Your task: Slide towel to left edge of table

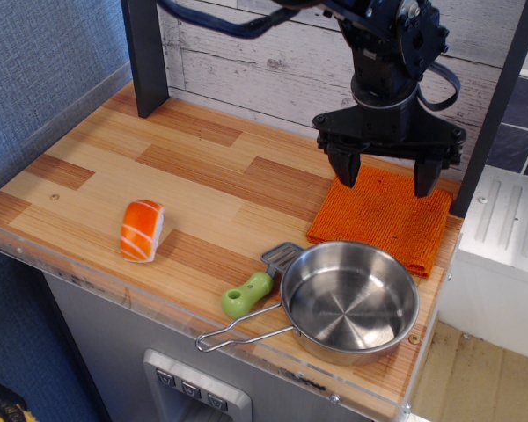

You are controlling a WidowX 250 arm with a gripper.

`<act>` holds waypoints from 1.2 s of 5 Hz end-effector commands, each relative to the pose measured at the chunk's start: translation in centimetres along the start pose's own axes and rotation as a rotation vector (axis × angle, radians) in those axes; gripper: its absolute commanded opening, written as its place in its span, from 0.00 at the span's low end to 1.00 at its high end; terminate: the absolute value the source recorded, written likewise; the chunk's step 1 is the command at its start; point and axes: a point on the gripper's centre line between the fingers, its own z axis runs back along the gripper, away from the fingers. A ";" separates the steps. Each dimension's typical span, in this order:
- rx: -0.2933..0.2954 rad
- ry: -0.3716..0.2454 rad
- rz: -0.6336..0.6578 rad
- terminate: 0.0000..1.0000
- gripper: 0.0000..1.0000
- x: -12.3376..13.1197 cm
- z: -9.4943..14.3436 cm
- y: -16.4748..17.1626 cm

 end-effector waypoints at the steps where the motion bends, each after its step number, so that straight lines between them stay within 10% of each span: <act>1: -0.001 0.067 -0.084 0.00 1.00 1.3 -1.7 0.5; 6: 0.080 0.120 -0.125 0.00 1.00 -0.4 -3.7 2.1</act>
